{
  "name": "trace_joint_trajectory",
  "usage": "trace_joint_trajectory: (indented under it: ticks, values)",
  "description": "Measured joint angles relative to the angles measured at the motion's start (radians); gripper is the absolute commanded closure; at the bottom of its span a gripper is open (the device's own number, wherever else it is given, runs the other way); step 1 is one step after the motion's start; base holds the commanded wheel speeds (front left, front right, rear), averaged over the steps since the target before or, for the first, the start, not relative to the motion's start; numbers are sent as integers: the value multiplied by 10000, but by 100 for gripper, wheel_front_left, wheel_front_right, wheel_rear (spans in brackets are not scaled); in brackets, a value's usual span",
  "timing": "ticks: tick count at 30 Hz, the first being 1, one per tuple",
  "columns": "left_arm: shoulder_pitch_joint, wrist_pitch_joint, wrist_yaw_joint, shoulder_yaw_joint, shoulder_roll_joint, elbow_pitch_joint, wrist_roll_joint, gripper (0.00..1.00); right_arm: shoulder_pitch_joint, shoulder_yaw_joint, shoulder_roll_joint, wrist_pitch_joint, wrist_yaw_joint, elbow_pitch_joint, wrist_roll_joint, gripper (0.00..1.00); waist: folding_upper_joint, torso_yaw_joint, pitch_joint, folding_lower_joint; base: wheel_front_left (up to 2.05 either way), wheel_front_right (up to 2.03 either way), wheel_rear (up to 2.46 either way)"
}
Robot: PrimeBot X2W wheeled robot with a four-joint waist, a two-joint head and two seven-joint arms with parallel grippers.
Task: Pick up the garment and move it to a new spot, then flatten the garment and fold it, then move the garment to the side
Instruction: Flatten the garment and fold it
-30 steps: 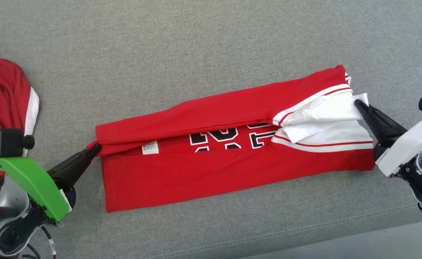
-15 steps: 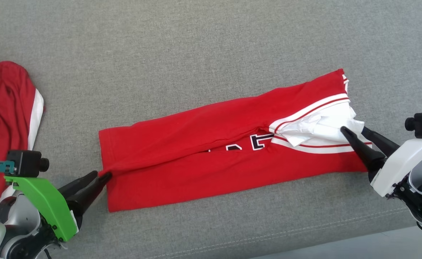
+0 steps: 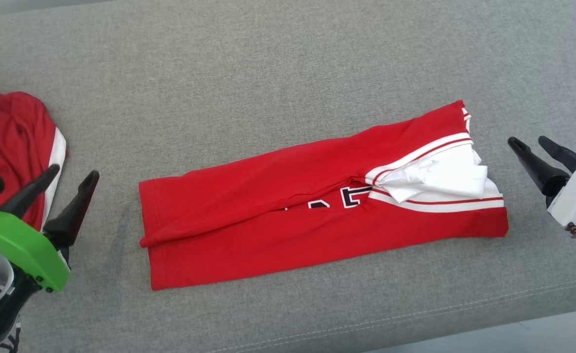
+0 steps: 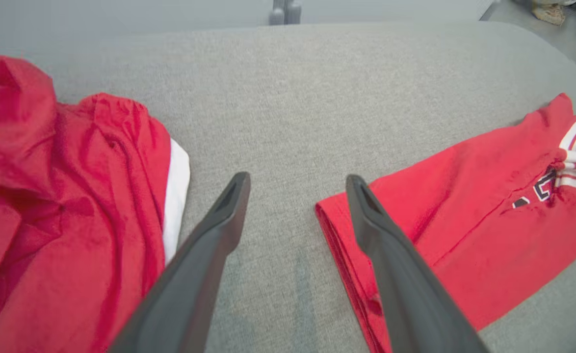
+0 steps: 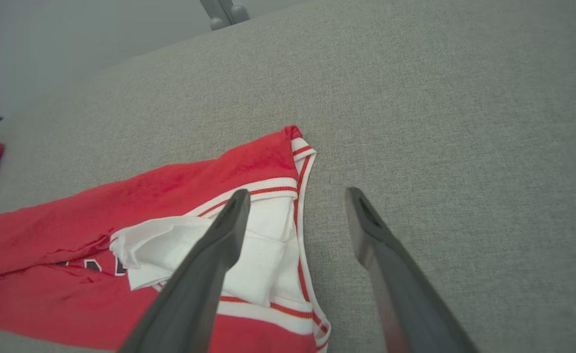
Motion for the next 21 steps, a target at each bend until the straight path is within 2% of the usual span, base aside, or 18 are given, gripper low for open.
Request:
trace_joint_trajectory:
  ticks: [4, 12, 21]
  values:
    - [-252, -811, 240, -96, -414, -518, 794, 0, -3, 12, 67, 337, -314, 520, 176, 0, 0, 250, 19, 0, 0, 0, 0]
    - [-182, -2238, 851, -291, -1467, -872, 1503, 0, 40, 161, 476, 650, -447, 1476, 362, 0, 0, 1055, -1, 0, 0, 0, 0]
    - [641, -3131, 1187, -368, -1753, -556, 1720, 0, 172, 309, 734, 892, -606, 2320, 431, 0, 0, 1838, -208, 0, 0, 0, 0]
